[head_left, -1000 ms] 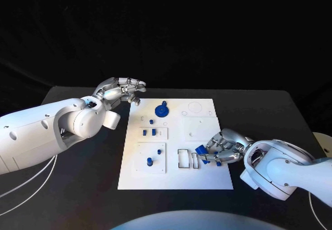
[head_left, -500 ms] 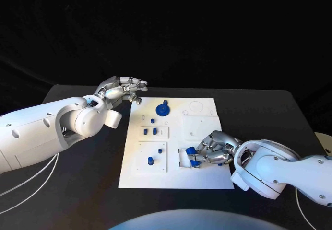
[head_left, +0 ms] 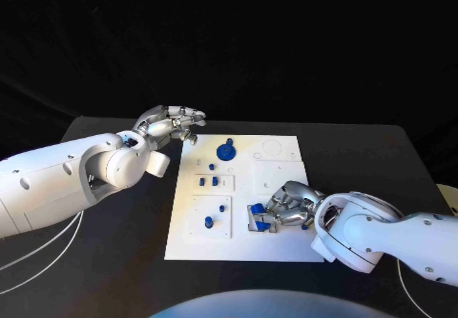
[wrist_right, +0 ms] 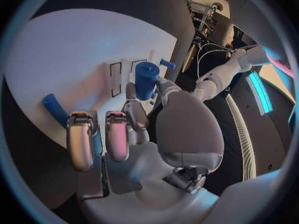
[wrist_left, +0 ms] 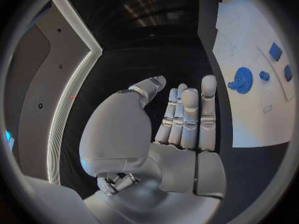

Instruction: Assemble the parts on the task board

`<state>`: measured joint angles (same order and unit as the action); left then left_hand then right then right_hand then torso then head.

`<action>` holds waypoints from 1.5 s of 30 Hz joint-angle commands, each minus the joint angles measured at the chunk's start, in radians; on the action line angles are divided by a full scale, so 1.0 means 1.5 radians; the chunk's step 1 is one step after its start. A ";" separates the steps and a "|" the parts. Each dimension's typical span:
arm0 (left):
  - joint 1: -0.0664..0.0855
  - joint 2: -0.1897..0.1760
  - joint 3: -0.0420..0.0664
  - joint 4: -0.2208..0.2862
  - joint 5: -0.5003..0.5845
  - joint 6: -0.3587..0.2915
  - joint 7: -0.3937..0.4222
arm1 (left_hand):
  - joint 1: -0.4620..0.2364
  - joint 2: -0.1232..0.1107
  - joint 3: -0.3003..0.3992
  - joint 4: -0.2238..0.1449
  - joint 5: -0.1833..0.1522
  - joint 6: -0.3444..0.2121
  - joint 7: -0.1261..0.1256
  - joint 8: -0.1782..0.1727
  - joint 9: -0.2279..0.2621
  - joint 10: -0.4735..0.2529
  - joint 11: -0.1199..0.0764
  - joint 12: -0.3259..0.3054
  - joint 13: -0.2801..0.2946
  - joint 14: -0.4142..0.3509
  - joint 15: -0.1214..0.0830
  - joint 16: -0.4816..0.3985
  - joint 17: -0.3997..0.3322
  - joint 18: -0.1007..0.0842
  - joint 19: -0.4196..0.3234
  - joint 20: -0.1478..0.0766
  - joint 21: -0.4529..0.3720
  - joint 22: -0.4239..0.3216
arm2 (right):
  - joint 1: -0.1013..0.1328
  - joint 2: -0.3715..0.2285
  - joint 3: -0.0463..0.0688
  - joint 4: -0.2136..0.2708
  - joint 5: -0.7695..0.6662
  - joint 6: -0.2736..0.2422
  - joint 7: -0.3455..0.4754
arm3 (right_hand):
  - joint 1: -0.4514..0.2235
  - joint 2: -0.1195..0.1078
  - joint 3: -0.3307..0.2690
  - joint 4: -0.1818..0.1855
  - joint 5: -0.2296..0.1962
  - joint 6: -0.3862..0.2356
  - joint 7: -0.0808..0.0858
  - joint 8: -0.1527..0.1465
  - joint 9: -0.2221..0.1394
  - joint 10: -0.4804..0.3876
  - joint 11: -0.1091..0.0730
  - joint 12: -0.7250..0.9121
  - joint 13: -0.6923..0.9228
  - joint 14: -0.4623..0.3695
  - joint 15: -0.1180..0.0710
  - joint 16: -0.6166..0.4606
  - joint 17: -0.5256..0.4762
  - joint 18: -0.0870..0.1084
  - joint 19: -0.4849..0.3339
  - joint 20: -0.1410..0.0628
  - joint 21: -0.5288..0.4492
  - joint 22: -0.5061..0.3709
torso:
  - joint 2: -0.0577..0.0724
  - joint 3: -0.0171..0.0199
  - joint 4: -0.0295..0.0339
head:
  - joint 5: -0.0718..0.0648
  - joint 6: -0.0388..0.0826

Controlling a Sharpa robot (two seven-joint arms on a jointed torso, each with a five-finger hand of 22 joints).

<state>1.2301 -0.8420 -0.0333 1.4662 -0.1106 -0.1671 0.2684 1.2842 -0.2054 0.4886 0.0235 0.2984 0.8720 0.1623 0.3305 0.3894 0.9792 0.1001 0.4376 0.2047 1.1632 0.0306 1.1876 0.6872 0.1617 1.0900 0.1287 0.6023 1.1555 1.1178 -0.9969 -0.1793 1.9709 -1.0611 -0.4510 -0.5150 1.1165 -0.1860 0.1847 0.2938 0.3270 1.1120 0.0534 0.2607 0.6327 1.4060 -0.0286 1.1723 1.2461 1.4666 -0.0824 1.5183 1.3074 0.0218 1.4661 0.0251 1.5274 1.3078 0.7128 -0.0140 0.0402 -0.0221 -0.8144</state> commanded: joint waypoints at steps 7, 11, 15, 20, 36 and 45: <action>0.000 0.001 0.000 0.002 0.003 0.012 0.002 | -0.006 0.001 0.000 -0.001 -0.002 -0.003 0.000 0.004 0.001 -0.005 0.002 0.004 -0.001 -0.005 0.001 0.003 0.000 0.012 0.001 0.005 -0.004 -0.001 | -0.001 0.013 0.000 -0.022 -0.057 0.022 -0.019 | -0.027 0.005 -0.059 0.001 -0.072 0.006 -0.006 -0.005 0.009 0.002 0.001 -0.007 -0.001 0.050 -0.002 0.000 0.083 -0.006 0.054 0.001 -0.003 0.165 | 0.000 0.0002 0.0002 | 0.001 -0.001; 0.000 0.000 0.000 0.002 0.003 0.012 0.002 | -0.006 0.001 0.000 -0.001 -0.002 -0.003 0.000 0.004 0.001 -0.005 0.002 0.004 -0.001 -0.005 0.001 0.003 0.000 0.012 0.001 0.005 -0.004 -0.001 | -0.001 0.018 0.000 -0.028 -0.067 0.026 -0.020 | -0.041 0.013 -0.126 0.001 -0.096 0.004 -0.005 -0.006 0.017 0.000 0.002 -0.013 -0.003 0.050 -0.001 -0.003 0.080 -0.006 0.053 0.002 -0.007 0.163 | 0.000 0.0004 -0.0006 | 0.003 0.000; 0.000 0.000 0.000 0.002 0.003 0.012 0.002 | -0.006 0.001 0.000 0.000 -0.002 -0.003 0.000 0.004 0.001 -0.007 0.003 0.005 0.000 -0.005 0.001 0.004 0.000 0.012 0.001 0.005 -0.005 -0.001 | -0.001 0.022 0.000 -0.030 -0.071 0.030 -0.020 | -0.044 0.020 -0.191 0.002 -0.101 0.002 -0.004 -0.008 0.023 -0.003 0.003 -0.022 -0.007 0.049 -0.001 -0.005 0.077 -0.005 0.051 0.002 -0.011 0.162 | 0.000 0.0006 -0.0005 | 0.002 0.000; 0.000 0.000 0.000 0.002 0.003 0.012 0.002 | -0.006 0.001 0.000 0.000 -0.002 -0.003 0.000 0.004 0.001 -0.007 0.003 0.005 0.000 -0.005 0.001 0.004 0.000 0.012 0.001 0.005 -0.005 -0.001 | -0.002 0.025 0.000 -0.028 -0.074 0.033 -0.020 | -0.049 0.021 -0.211 0.003 -0.104 0.001 -0.003 -0.009 0.025 -0.004 0.004 -0.026 -0.009 0.049 0.000 -0.006 0.075 -0.004 0.050 0.003 -0.013 0.162 | 0.000 0.0007 -0.0006 | 0.002 -0.001; 0.000 -0.003 0.000 0.002 0.003 0.011 0.002 | -0.007 0.002 0.000 0.000 -0.002 -0.004 0.000 0.005 0.001 -0.008 0.003 0.006 0.000 -0.006 0.001 0.005 -0.001 0.012 0.001 0.005 -0.005 -0.001 | -0.002 -0.013 0.000 0.016 -0.109 0.043 0.025 | 0.024 0.039 -0.216 0.000 -0.063 0.015 -0.010 -0.003 0.038 0.016 -0.002 0.016 0.026 0.054 -0.005 0.004 0.099 -0.009 0.060 -0.001 0.007 0.168 | 0.000 0.0012 -0.0015 | 0.002 0.000; 0.000 -0.002 0.000 0.002 0.003 0.012 0.002 | -0.007 0.002 0.000 0.000 -0.002 -0.004 0.000 0.005 0.001 -0.008 0.003 0.006 0.000 -0.006 0.001 0.005 -0.001 0.012 0.001 0.005 -0.005 -0.001 | -0.002 -0.015 0.000 0.016 -0.127 0.060 0.026 | 0.047 0.042 -0.216 -0.001 -0.059 0.021 -0.013 -0.001 0.042 0.024 -0.004 0.033 0.040 0.055 -0.007 0.007 0.107 -0.010 0.062 -0.002 0.012 0.170 | 0.000 0.0006 -0.0003 | 0.001 0.000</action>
<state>1.2301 -0.8466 -0.0336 1.4666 -0.1105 -0.1645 0.2667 1.2842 -0.2055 0.4886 0.0235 0.2984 0.8720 0.1623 0.3305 0.3899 0.9738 0.1055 0.4416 0.2047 1.1596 0.0342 1.1876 0.6872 0.1617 1.0900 0.1287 0.5987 1.1555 1.1153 -1.0205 -0.1792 1.9960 -1.2167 -0.3955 -0.4929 1.1773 -0.1243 -0.1363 0.2954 0.2345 1.1360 0.0360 0.2552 0.6944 1.4382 -0.0358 1.2177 1.3057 1.4632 -0.0858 1.5245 1.3073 0.0218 1.4661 0.0252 1.5425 1.3074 0.7122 -0.0126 0.0388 -0.0197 -0.8147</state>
